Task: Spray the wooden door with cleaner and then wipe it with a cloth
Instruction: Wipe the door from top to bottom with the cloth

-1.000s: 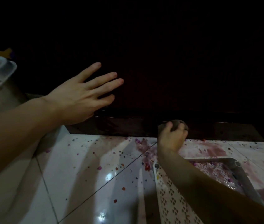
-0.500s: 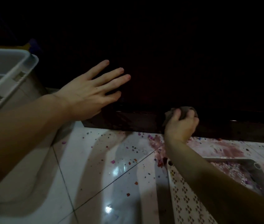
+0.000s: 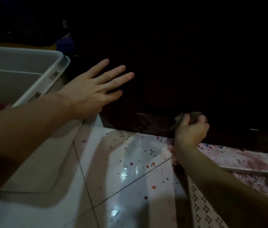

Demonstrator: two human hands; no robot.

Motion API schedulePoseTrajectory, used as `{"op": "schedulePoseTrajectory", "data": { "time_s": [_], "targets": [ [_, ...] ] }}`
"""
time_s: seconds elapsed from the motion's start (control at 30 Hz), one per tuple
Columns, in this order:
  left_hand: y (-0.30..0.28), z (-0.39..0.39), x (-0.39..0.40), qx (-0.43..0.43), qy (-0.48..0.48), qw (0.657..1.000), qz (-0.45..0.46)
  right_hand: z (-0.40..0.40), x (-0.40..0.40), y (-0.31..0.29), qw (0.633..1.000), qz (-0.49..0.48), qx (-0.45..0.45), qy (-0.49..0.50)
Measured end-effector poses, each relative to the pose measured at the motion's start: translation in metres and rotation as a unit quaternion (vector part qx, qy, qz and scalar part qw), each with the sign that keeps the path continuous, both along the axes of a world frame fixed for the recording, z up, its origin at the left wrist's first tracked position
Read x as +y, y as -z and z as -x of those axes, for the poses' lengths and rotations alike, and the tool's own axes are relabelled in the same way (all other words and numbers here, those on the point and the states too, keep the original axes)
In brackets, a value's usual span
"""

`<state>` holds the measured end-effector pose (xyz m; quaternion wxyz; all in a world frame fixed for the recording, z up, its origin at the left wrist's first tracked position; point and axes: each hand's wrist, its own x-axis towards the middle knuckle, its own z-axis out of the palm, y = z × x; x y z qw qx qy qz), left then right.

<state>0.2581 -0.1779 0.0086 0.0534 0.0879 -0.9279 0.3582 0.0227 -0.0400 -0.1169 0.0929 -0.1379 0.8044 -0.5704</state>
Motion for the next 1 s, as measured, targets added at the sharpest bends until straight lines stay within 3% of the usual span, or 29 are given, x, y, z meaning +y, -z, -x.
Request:
{"op": "schedulePoseTrajectory", "data": {
  "time_s": [0.17,0.3,0.57,0.87,1.0],
  "targets": [
    [0.006,-0.004,-0.003,-0.021,-0.019,1.000,0.008,-0.062,-0.027,-0.003,0.990,-0.018,0.026,-0.139],
    [0.007,-0.010,-0.005,-0.040,-0.039,0.998,0.008,-0.074,-0.030,-0.002,0.982,-0.032,0.053,-0.181],
    [0.006,-0.015,-0.005,-0.014,-0.036,0.999,-0.004,-0.042,-0.006,0.025,0.995,-0.052,0.046,-0.068],
    [0.016,-0.016,-0.010,0.001,-0.045,0.999,-0.006,-0.096,-0.041,0.038,0.967,-0.087,0.090,-0.220],
    [0.019,-0.016,-0.012,0.019,-0.032,0.999,-0.008,-0.065,-0.024,0.056,0.982,-0.155,0.040,-0.106]
  ]
}}
